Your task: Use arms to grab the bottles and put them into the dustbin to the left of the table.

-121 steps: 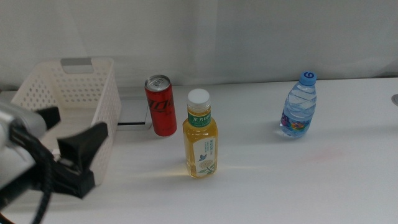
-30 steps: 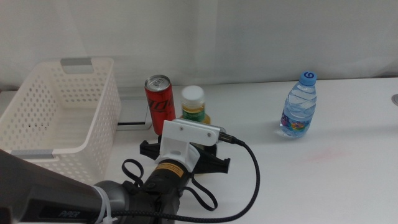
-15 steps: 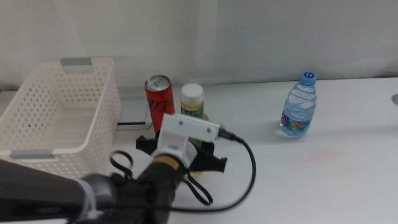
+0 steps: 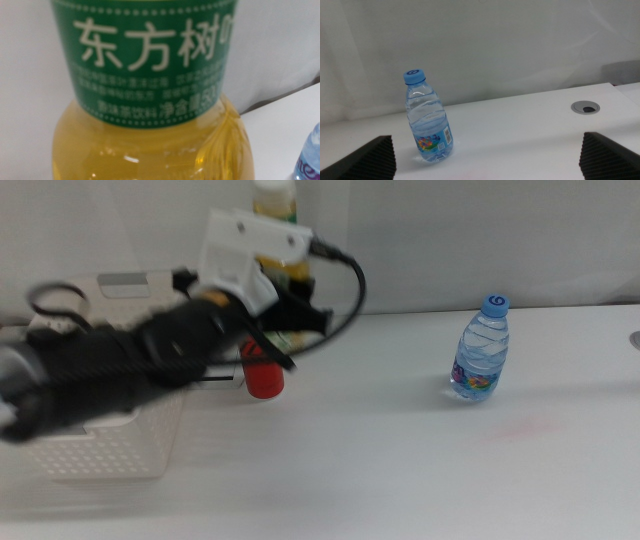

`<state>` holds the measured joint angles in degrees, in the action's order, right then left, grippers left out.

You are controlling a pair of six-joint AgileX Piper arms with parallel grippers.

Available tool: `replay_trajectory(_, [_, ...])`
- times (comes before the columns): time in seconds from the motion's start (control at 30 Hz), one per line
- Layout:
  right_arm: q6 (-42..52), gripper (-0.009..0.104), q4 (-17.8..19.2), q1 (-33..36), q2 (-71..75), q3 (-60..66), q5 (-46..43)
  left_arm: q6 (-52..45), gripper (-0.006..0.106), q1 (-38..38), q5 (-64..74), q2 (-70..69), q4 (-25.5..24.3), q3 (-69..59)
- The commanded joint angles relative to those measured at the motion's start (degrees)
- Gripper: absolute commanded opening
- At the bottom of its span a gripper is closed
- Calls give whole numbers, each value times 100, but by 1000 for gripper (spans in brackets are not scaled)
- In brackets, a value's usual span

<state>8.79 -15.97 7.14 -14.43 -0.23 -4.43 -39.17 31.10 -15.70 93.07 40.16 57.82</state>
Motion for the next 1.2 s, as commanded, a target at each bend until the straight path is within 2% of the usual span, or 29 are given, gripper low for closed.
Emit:
replay_trajectory(0.0, [20,103,43,-30,30,194,-112,-263,-3,-238,230,-268,-32,395])
replay_trajectory(0.2, [20,103,43,-30,30,194,-112,-569,-3,-693,1570,-492,-76,1121])
replay_trajectory(0.43, [20,103,43,-30,30,194,-112,-407,-3,-1464,2884,-604,-198,1615])
replay_trajectory(0.5, [20,103,43,-30,30,194,-112,73,-3,-1716,3146,-665,-618,1680])
replay_trajectory(0.57, [20,103,43,-30,30,194,-112,841,-3,-1937,3399,-708,-1502,1757])
replay_trajectory(0.63, [20,103,43,-30,30,194,-112,1856,-3,-2128,3711,-750,-2583,1879])
replay_trajectory(0.7, [20,103,43,-30,30,194,-112,2954,-3,-2240,4036,-801,-3896,2040])
replay_trajectory(0.73, [20,103,43,-30,30,194,-112,3820,-3,-2253,4449,-837,-4978,2222])
replay_trajectory(0.77, [20,103,43,-30,30,194,-123,4225,-3,-2253,4721,-867,-5471,2325])
replay_trajectory(0.8, [20,103,43,-30,30,194,-123,4489,-3,-2253,5010,-876,-5761,2419])
replay_trajectory(0.9, [20,103,43,-30,30,194,-123,4931,-3,-2253,5722,-905,-6073,2641])
replay_trajectory(1.17, [20,103,43,-30,30,194,-123,5395,-3,-2334,5998,-881,-6014,2656])
